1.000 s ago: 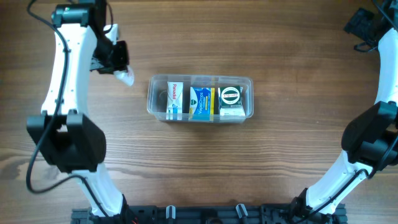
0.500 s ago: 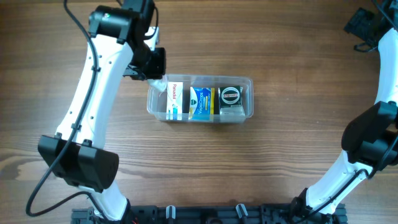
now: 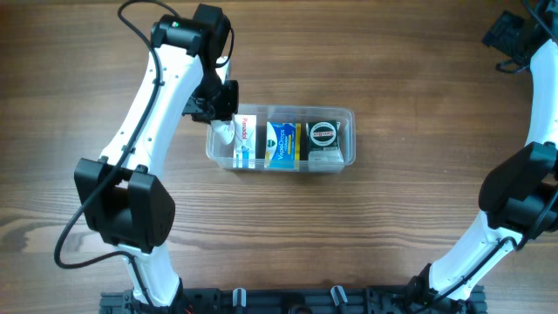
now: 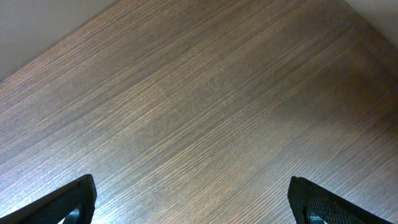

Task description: Pack container

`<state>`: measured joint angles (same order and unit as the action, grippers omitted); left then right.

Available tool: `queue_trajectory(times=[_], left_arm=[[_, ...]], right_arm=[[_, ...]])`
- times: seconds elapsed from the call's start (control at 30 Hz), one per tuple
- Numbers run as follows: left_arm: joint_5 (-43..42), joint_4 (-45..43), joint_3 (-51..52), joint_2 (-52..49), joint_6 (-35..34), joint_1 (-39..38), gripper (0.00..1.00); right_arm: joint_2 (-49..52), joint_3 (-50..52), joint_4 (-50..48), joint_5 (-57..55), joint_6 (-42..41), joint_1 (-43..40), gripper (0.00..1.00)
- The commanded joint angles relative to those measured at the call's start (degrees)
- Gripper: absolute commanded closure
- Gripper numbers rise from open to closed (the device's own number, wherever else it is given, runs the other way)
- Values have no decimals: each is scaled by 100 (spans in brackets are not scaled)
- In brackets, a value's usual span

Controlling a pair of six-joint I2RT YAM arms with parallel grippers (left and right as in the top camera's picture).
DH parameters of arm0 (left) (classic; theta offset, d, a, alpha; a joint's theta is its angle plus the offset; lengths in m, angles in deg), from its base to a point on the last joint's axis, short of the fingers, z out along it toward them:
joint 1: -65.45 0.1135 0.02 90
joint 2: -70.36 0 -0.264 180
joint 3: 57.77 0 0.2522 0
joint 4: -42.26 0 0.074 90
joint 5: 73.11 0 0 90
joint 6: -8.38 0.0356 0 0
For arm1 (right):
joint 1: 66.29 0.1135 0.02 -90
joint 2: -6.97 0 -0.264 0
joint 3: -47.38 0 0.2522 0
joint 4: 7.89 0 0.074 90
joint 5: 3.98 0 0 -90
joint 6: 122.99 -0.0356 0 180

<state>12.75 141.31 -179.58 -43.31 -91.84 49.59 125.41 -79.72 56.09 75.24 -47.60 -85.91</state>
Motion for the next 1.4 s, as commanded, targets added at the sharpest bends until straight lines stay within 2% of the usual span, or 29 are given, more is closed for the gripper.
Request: queue_trajectory(times=[0.0,0.3,0.73,0.8,1.03,1.07,1.1,1.13,1.3,1.37], left_arm=[[76,-221,354,-20,-76,-7,69],[529,-758,505,-70,-72,0,68],[501,-758,507,-380,-72,-2,65],[485,-778,507,-382,-72,-2,60],[485,-798,507,-382,-74,-2,59],[485,-807,507,-382,-74,-2,55],[485,-890,505,-380,-74,0,46],[485,-1019,426,-376,-76,0,41],[487,-1224,-809,-376,-74,28,37],[485,-1152,-1327,-341,-81,90,29]], right_arm=[[24,-55,-9,-79,96,15,0],[24,-55,-9,-79,96,15,0],[24,-55,-9,-79,96,15,0],[24,-55,-9,-79,98,15,0],[24,-55,-9,-79,96,15,0],[24,-55,-9,-79,94,15,0],[24,-55,-9,-79,96,15,0],[24,-55,-9,-79,98,15,0],[24,-55,-9,-79,94,15,0],[24,-55,-9,-79,96,15,0]])
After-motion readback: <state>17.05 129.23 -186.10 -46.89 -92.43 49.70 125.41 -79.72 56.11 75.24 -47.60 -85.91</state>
